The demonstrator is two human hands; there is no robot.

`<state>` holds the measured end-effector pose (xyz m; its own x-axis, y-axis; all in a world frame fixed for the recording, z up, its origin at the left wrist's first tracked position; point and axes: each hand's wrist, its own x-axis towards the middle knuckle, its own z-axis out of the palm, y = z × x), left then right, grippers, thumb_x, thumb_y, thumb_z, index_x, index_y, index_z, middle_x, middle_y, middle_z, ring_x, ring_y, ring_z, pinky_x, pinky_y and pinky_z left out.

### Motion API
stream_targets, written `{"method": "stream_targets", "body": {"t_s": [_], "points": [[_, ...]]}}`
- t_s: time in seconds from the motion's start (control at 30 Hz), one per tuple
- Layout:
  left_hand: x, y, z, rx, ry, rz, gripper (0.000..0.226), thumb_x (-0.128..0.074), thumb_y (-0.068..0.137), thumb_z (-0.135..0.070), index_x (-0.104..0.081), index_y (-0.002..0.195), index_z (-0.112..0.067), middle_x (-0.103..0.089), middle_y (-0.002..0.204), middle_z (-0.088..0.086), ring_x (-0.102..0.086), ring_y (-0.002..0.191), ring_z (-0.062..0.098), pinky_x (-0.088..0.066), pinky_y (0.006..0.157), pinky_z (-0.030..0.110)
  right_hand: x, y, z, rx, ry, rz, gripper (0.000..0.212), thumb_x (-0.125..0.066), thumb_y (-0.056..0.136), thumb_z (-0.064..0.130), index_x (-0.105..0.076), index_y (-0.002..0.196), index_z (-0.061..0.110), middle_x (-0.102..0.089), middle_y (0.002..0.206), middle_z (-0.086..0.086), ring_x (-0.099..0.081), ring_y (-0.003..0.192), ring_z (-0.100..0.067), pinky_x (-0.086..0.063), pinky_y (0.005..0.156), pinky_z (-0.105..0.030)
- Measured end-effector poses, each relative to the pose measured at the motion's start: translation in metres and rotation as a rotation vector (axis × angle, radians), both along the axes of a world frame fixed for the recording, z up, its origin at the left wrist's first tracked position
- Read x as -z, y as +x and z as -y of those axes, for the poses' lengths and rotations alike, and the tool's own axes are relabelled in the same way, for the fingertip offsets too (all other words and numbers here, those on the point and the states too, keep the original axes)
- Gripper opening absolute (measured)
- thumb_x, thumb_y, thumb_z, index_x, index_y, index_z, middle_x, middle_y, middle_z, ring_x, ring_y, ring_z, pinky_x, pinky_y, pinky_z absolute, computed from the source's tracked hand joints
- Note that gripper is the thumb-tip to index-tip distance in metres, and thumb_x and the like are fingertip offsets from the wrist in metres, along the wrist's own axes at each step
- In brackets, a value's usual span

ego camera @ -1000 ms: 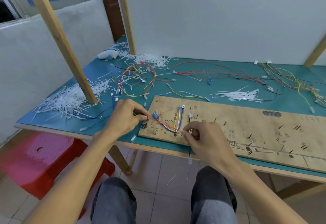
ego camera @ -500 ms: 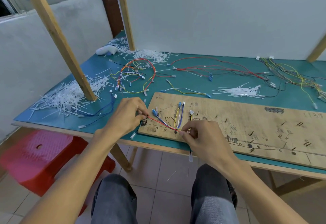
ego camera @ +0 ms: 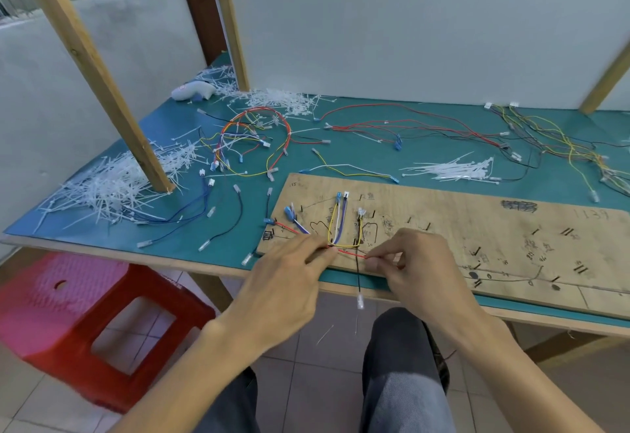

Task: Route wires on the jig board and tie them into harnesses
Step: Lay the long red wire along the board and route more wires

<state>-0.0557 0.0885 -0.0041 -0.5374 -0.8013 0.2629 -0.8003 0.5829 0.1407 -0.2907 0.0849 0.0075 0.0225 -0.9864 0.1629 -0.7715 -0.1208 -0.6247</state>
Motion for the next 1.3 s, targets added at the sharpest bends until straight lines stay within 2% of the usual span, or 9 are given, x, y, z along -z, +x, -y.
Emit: {"method": "stream_targets", "body": {"t_s": [0.13,0.23,0.5,0.7,0.83,0.93,1.1,1.17,1.3], "points": [[0.006,-0.008,-0.002,-0.057,-0.011,0.016,0.059,-0.066,0.090,-0.008,-0.060,0.147,-0.019,-0.061,0.143,0.003,-0.057,0.133,0.024,-0.052,0.109,0.044,-0.005,-0.021,-0.008,0.092,0.043,-0.058,0.006,-0.084,0.087,0.030,-0.083,0.089,0.035,-0.071,0.084,0.020,-0.064,0.078,-0.006,-0.056,0.074,-0.036],[0.009,-0.013,-0.004,-0.084,-0.059,0.063,0.058,-0.072,0.086,-0.008,-0.065,0.143,-0.016,-0.063,0.142,0.009,-0.059,0.132,0.030,-0.054,0.107,0.051,-0.009,-0.039,-0.011,0.152,0.027,-0.122,0.009,-0.082,0.088,0.027,-0.081,0.089,0.036,-0.073,0.088,0.019,-0.064,0.080,-0.011,-0.055,0.073,-0.037],[0.014,-0.013,-0.002,-0.083,-0.149,0.085,0.062,-0.083,0.077,-0.003,-0.071,0.136,-0.015,-0.068,0.133,0.010,-0.066,0.124,0.032,-0.057,0.101,0.049,-0.014,-0.068,-0.001,0.216,0.050,-0.194,0.021,-0.077,0.091,0.014,-0.082,0.093,0.035,-0.072,0.092,0.013,-0.064,0.089,-0.018,-0.057,0.079,-0.042],[0.015,-0.012,0.001,-0.068,-0.173,0.069,0.064,-0.084,0.075,-0.005,-0.072,0.136,-0.019,-0.070,0.128,0.008,-0.067,0.120,0.029,-0.058,0.096,0.047,-0.011,-0.083,-0.001,0.246,0.081,-0.158,0.028,-0.079,0.089,0.008,-0.085,0.087,0.036,-0.063,0.080,0.020,-0.058,0.078,-0.006,-0.050,0.070,-0.030],[0.018,-0.012,0.004,-0.064,-0.173,0.061,0.065,-0.083,0.074,-0.005,-0.071,0.136,-0.020,-0.069,0.129,0.009,-0.067,0.120,0.031,-0.059,0.094,0.048,-0.013,-0.089,-0.001,0.195,0.090,-0.084,0.036,-0.076,0.085,-0.005,-0.086,0.086,0.029,-0.070,0.084,0.013,-0.061,0.079,-0.001,-0.050,0.067,-0.018],[0.017,-0.013,0.004,-0.070,-0.178,0.074,0.065,-0.085,0.071,-0.006,-0.073,0.134,-0.020,-0.070,0.128,0.009,-0.068,0.118,0.031,-0.060,0.091,0.047,-0.017,-0.098,-0.002,0.170,0.038,-0.024,0.023,-0.084,0.084,-0.002,-0.086,0.082,0.021,-0.073,0.082,0.009,-0.068,0.076,-0.004,-0.060,0.072,-0.028],[0.017,-0.012,0.005,-0.065,-0.167,0.066,0.064,-0.086,0.072,-0.004,-0.074,0.133,-0.020,-0.070,0.128,0.010,-0.069,0.118,0.032,-0.061,0.092,0.049,-0.013,-0.115,-0.004,0.188,0.015,-0.038,0.044,-0.071,0.080,-0.020,-0.086,0.085,0.022,-0.075,0.086,0.009,-0.068,0.079,-0.008,-0.060,0.072,-0.028],[0.015,-0.013,0.004,-0.067,-0.166,0.066,0.064,-0.086,0.071,-0.003,-0.074,0.132,-0.020,-0.071,0.126,0.010,-0.069,0.116,0.032,-0.061,0.089,0.047,-0.010,-0.116,-0.006,0.196,-0.044,-0.065,0.038,-0.076,0.080,-0.016,-0.086,0.089,0.020,-0.073,0.091,0.012,-0.066,0.080,-0.011,-0.058,0.072,-0.030],[0.014,-0.014,0.005,-0.061,-0.167,0.067,0.063,-0.085,0.071,-0.002,-0.075,0.131,-0.018,-0.071,0.125,0.011,-0.070,0.115,0.032,-0.061,0.087,0.048,-0.007,-0.119,-0.012,0.214,-0.050,-0.126,0.031,-0.082,0.081,-0.007,-0.081,0.087,0.023,-0.062,0.089,0.012,-0.059,0.080,-0.007,-0.046,0.066,-0.021]]}}
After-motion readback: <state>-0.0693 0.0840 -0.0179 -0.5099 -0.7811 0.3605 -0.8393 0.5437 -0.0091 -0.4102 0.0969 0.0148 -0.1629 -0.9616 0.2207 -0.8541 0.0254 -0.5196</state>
